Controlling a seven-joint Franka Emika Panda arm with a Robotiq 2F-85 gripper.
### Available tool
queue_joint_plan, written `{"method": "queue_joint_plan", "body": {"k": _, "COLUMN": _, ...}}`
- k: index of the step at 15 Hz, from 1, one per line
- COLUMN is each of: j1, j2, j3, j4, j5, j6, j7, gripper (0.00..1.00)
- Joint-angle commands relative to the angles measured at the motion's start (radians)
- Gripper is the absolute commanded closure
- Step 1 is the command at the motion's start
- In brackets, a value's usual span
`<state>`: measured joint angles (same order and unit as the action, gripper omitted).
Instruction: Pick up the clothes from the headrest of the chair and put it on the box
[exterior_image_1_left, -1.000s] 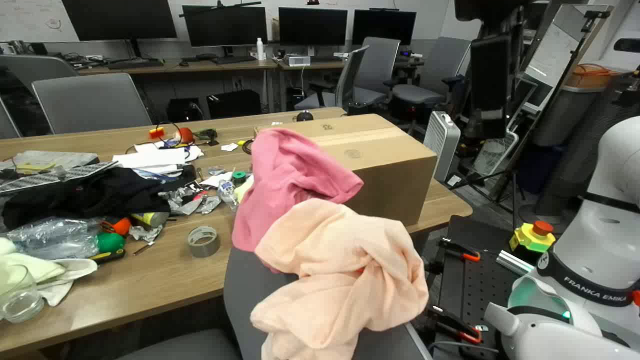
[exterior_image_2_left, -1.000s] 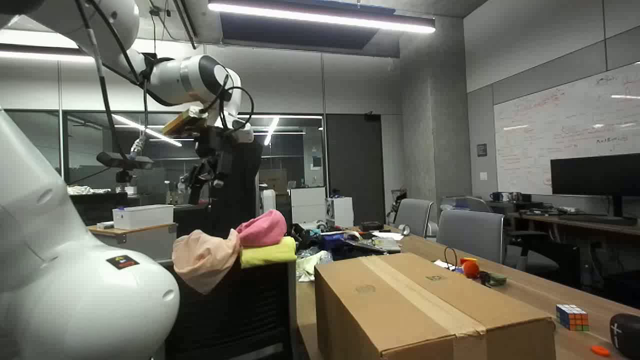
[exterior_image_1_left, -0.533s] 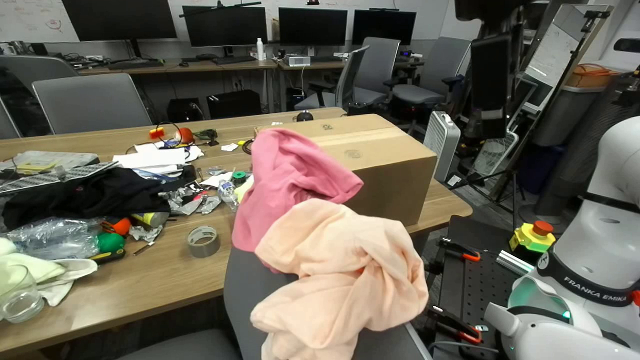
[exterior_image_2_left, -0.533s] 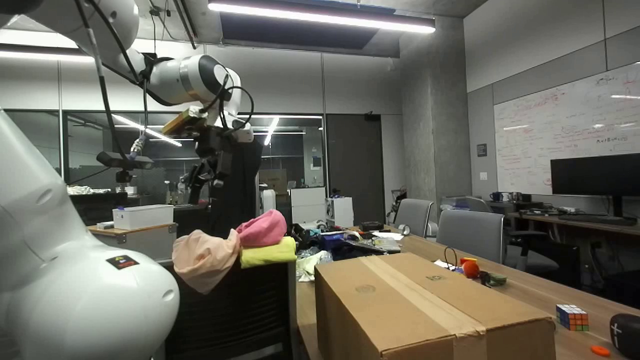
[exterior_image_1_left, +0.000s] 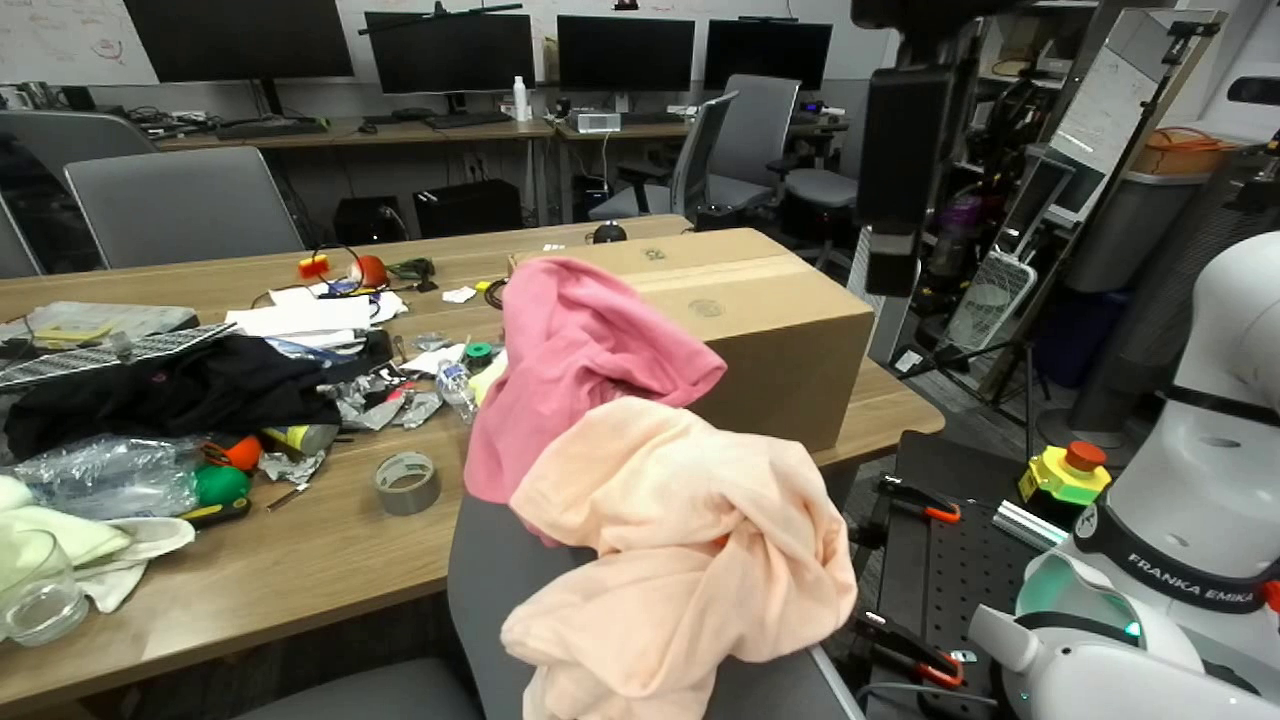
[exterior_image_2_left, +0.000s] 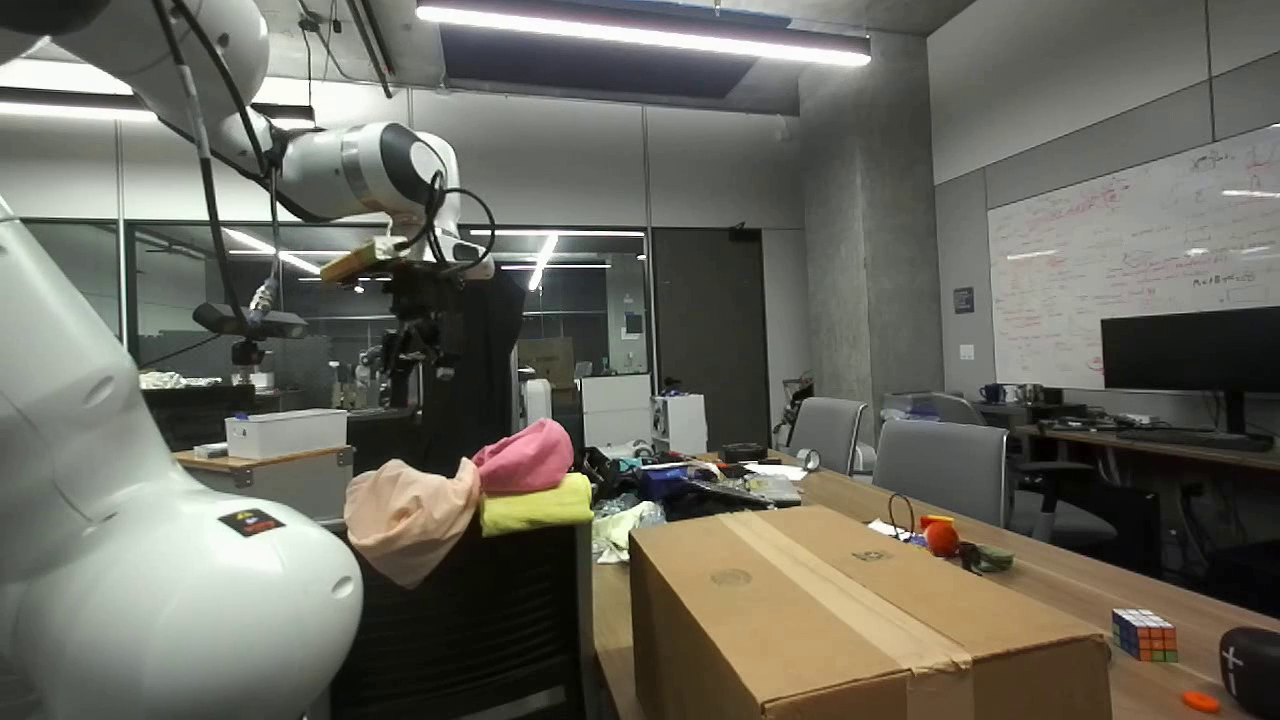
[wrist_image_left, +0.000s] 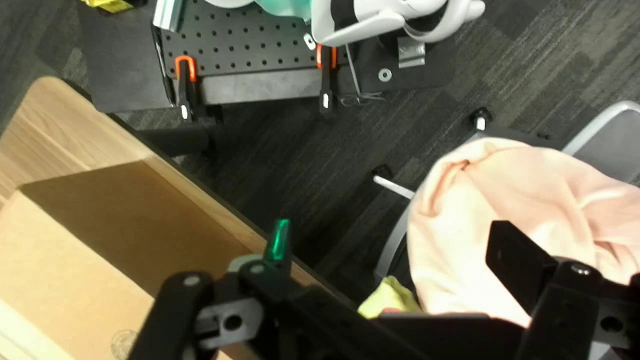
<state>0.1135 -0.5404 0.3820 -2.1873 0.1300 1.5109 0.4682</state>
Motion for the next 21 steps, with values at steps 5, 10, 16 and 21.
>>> {"method": "queue_joint_plan", "body": {"k": 5, "j1": 0.068, "j2": 0.082, "j3": 0.118, "j4": 0.005, "j5": -0.010, "j6": 0.255, "j7": 0.138, "gripper": 0.00}}
{"method": "queue_joint_plan", "body": {"k": 10, "j1": 0.109, "j2": 0.162, "j3": 0.169, "j4": 0.022, "j5": -0.024, "j6": 0.318, "j7": 0.210, "gripper": 0.00}}
{"method": "queue_joint_plan", "body": {"k": 16, "j1": 0.134, "j2": 0.245, "j3": 0.180, "j4": 0.015, "j5": -0.047, "j6": 0.371, "j7": 0.257, "gripper": 0.00}}
{"method": "queue_joint_plan", "body": {"k": 21, "j1": 0.138, "j2": 0.300, "j3": 0.172, "j4": 0.009, "j5": -0.130, "j6": 0.403, "j7": 0.310, "gripper": 0.00}}
